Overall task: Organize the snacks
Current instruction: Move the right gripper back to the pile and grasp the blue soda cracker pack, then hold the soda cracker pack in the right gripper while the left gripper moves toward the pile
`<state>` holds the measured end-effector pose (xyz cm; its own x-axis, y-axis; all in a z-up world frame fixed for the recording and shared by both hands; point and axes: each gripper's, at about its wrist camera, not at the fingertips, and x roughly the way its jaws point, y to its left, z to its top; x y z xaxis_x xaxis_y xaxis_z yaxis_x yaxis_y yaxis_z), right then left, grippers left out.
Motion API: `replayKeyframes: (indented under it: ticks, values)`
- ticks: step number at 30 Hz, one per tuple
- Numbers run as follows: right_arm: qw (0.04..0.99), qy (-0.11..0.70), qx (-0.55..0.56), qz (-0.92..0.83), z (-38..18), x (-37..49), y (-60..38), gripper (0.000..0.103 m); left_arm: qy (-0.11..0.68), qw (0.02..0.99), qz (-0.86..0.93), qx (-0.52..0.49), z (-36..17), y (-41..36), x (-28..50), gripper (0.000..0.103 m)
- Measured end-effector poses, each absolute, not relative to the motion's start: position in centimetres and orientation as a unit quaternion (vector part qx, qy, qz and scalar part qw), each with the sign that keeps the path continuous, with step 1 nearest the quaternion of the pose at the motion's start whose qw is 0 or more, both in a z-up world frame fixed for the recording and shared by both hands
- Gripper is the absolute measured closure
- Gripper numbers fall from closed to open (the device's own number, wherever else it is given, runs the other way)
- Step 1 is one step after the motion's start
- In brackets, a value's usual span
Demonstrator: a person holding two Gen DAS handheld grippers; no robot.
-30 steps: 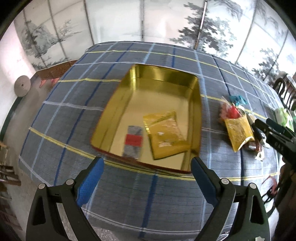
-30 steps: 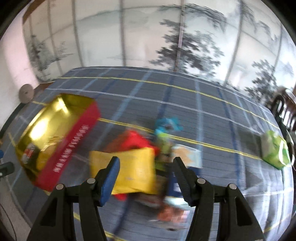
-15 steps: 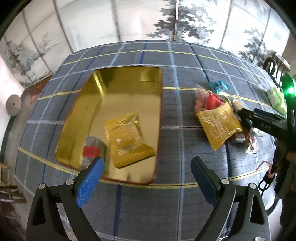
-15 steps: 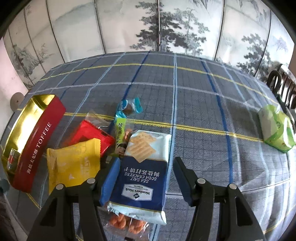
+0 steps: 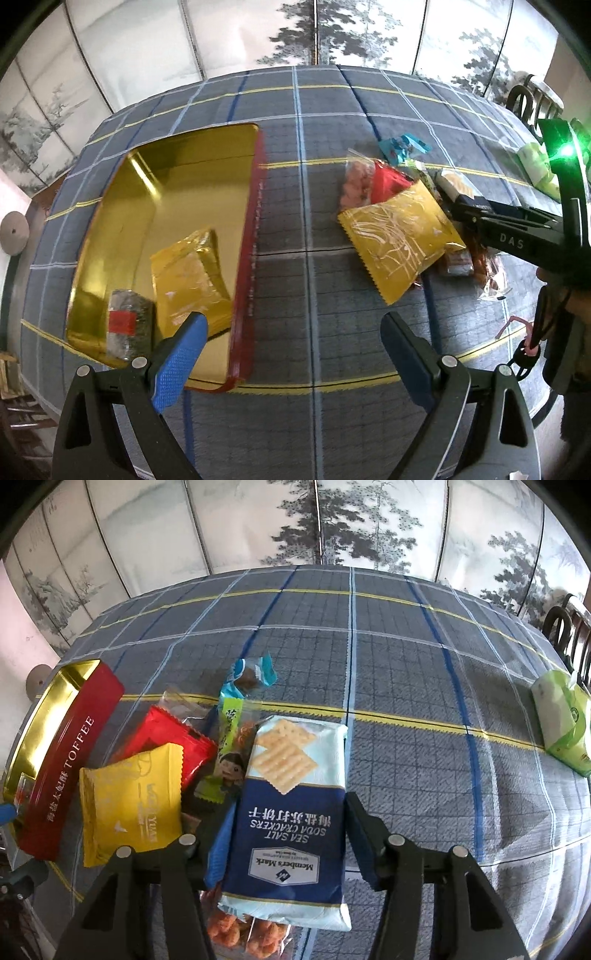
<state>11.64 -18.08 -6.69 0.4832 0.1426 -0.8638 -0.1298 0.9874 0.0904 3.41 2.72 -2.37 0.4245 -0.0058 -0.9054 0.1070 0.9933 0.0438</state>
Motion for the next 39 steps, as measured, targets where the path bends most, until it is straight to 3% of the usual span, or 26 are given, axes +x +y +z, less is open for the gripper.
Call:
replayKeyframes:
  ticks: [13,21,39]
  values:
    - [0.885,0.462,-0.005,0.057,-5.4,10.1,-20.3,0.052,0.528,0.845,-0.057,0.064,-2.5,0.8,3.5,0.01]
    - [0.885,0.466,0.005,0.021,-6.3,9.0,-23.6,0.052,0.504,0.853,-0.092,0.096,-1.7,-0.8,4.0,0.001]
    - [0.893,0.45,-0.008,-0.004,-7.9,7.7,-26.5,0.052,0.484,0.841,-0.17,0.17,-1.8,-3.1,6.6,0.001]
